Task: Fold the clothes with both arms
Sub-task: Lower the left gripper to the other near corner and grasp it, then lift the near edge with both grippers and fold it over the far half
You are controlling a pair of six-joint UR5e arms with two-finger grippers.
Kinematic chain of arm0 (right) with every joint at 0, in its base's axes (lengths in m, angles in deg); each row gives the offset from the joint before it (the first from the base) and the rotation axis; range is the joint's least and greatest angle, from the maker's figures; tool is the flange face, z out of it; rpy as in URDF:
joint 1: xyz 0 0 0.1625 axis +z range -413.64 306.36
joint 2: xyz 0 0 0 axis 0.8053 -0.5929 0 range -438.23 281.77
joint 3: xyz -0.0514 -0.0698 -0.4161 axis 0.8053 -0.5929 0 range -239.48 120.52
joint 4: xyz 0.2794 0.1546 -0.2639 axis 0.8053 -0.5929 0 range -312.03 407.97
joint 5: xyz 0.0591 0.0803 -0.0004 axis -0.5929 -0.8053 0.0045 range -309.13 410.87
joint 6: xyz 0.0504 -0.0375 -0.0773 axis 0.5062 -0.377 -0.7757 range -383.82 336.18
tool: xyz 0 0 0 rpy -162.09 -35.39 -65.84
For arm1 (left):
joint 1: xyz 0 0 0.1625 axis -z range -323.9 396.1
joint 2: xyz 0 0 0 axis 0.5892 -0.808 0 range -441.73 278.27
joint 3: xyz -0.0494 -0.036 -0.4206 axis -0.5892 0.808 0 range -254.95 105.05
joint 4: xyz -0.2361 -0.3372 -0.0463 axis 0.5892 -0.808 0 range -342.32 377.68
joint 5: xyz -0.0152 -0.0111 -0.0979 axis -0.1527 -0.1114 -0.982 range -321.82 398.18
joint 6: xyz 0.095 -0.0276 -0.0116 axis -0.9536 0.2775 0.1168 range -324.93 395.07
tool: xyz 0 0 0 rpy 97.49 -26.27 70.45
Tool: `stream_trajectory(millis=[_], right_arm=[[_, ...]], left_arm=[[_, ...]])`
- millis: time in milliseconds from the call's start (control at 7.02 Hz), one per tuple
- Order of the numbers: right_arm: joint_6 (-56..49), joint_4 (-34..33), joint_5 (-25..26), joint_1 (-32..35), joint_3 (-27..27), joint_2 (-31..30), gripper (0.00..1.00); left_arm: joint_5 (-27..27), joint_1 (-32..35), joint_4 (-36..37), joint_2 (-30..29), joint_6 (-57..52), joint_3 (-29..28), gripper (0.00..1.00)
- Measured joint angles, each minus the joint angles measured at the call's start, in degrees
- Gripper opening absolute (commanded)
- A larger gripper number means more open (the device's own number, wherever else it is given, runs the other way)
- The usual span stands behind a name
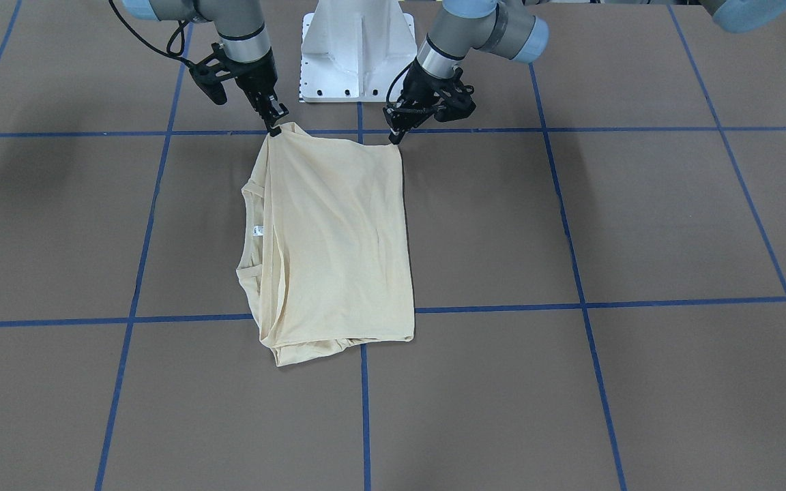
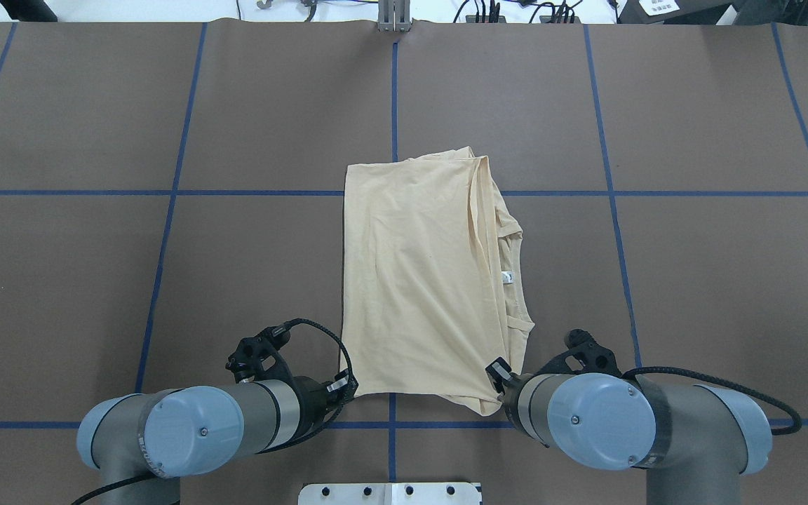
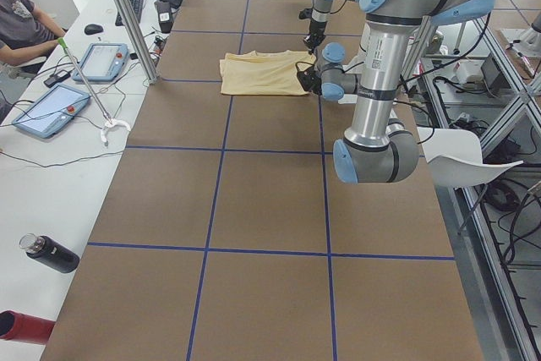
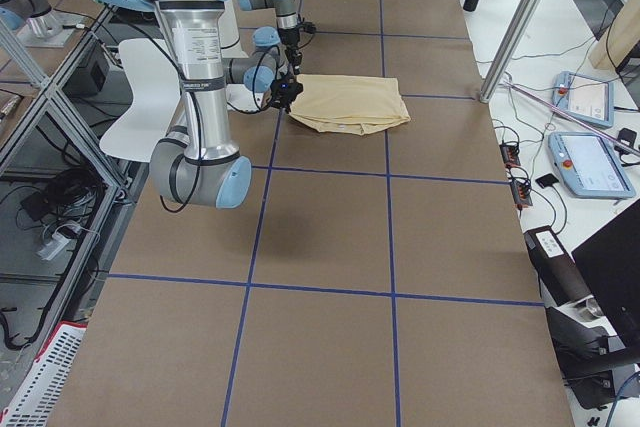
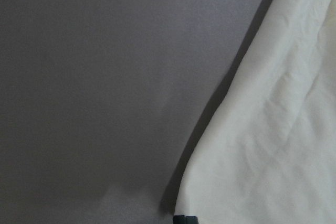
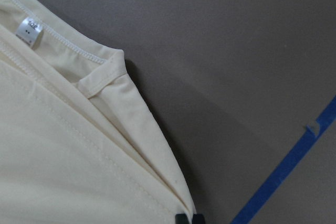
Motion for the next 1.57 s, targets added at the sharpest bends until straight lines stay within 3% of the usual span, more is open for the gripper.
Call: stream_trajectory(millis=[570, 1140, 1568], right_arm=[[0.1, 0.0, -1.0, -0.2, 4.0, -2.9, 0.0], [2.5, 0.0, -4.9, 2.7, 10.2, -4.5, 0.0], [-5.5, -0.3, -13.8, 17.0, -1.7, 6.9, 0.0]], left_arm=[[0.1, -4.2, 9.9, 1.0, 4.1, 14.0, 0.0], [-0.2, -3.8, 11.8, 1.1, 4.4, 19.2, 0.0], [-1.7, 5.1, 11.8, 0.4, -3.9, 16.6, 0.0]])
